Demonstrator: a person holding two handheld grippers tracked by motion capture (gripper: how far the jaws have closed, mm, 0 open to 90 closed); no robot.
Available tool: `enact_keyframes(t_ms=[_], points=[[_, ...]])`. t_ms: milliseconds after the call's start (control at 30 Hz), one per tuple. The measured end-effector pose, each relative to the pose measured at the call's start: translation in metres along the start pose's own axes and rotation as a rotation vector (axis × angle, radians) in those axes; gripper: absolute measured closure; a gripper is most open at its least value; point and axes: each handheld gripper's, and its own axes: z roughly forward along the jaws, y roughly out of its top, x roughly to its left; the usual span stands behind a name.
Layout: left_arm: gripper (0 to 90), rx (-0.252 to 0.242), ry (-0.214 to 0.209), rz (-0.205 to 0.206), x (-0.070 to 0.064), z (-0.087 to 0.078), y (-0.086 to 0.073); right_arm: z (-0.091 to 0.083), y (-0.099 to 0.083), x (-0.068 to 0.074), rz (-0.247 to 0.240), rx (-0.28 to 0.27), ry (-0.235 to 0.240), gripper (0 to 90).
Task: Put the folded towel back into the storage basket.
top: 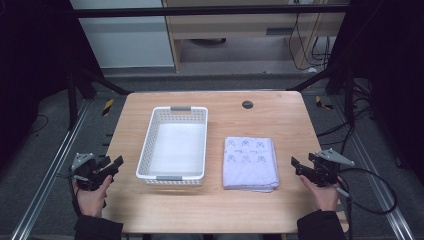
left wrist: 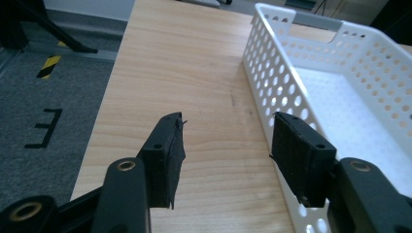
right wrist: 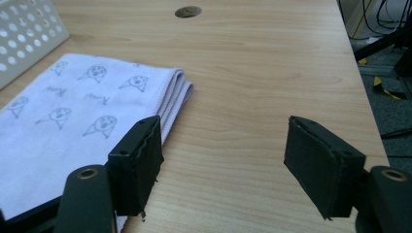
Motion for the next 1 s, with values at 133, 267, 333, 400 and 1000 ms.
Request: enact_keyframes(t_ms=[133,267,333,400,1000], points=[[44.5,-0.02,-0.036,0.027,-0.013,-0.008,0.007,-0.008,0.006,0.002,-0.01,-0.027,0.005,31.5],[44.5,-0.017,-0.056,0.057,-0.024,-0.012,0.01,-0.017,0.009,0.004,-0.009,-0.046,0.018,32.3],[44.2,-0.017,-0.088,0.07,-0.036,-0.013,0.013,-0.021,0.009,0.006,-0.005,-0.048,0.035,32.5],[44.1,-0.014,-0.093,0.084,-0.04,-0.013,0.015,-0.022,0.009,0.006,-0.014,-0.045,0.032,32.6],[40.5,-0.023,-0.248,0.177,-0.133,0.004,0.044,-0.031,0.042,0.019,-0.027,-0.064,0.111,27.4]])
